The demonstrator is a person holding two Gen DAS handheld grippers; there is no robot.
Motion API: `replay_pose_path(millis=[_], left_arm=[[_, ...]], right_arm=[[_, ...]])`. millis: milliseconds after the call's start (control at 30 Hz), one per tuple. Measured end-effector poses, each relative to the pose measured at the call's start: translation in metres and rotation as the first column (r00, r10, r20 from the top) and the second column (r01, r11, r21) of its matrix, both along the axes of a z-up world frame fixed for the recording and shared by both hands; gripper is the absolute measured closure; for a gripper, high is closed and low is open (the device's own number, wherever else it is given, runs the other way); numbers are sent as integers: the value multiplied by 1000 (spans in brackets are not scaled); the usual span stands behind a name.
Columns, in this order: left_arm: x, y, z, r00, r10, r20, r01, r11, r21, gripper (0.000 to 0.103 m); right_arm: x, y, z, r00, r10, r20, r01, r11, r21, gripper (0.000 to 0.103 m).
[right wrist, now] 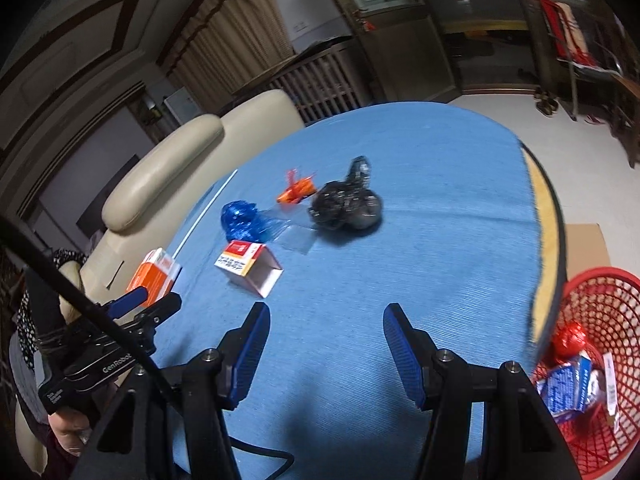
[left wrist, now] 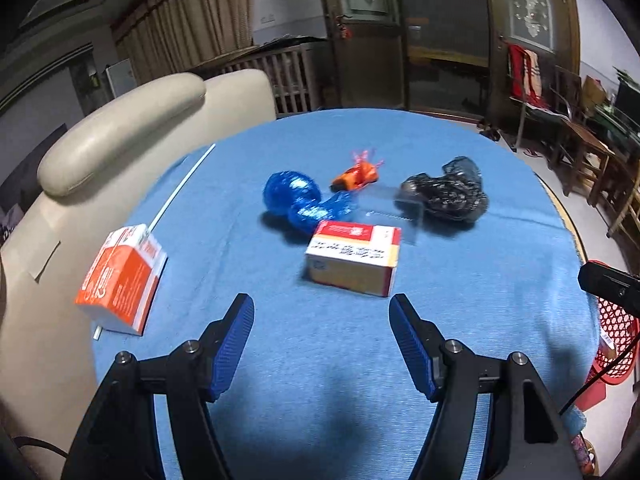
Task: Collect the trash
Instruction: 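Grasp the black plastic bag with the right gripper while the left approaches the white-red medicine box, then grasp the white-red medicine box with the left gripper and lift it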
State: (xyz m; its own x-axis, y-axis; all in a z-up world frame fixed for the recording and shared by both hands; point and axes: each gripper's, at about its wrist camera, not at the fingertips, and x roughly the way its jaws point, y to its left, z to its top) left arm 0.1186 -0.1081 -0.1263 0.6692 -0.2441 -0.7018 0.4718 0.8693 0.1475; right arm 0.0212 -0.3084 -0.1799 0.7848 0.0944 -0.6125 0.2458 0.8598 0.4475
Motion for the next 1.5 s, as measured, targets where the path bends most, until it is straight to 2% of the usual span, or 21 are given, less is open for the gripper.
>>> replay_pose_path(millis=[267, 533, 733, 1033, 1100, 1233, 1400, 1500], left_arm=[[22, 22, -15, 997, 44, -65, -46, 999, -29, 32], [48, 32, -17, 987, 45, -154, -62, 993, -104, 32], [74, 24, -12, 972, 23, -232, -68, 980, -187, 31], [119, -12, -23, 930, 37, -365, -140, 956, -260, 30], [127, -23, -30, 916, 54, -397, -167, 952, -256, 30], [141, -38, -44, 887, 80, -454, -211, 946, -245, 30], [149, -46, -64, 847, 104, -521, -266, 932, -247, 31], [149, -43, -71, 834, 110, -540, -288, 923, -257, 33]], right_arm=[[31, 12, -3, 999, 36, -24, -36, 999, -16, 40], [77, -13, -5, 999, -19, -43, 17, 999, -37, 40], [131, -38, -7, 998, -29, -61, 23, 995, -102, 40], [198, -68, -48, 987, -22, -161, 21, 1000, -7, 40], [204, -65, -57, 984, 4, -180, -4, 1000, -4, 46], [203, -55, -61, 986, 43, -161, -52, 997, -52, 54], [193, -54, -65, 985, 62, -160, -71, 996, -51, 57], [186, -56, -68, 986, 59, -158, -66, 997, -40, 58]])
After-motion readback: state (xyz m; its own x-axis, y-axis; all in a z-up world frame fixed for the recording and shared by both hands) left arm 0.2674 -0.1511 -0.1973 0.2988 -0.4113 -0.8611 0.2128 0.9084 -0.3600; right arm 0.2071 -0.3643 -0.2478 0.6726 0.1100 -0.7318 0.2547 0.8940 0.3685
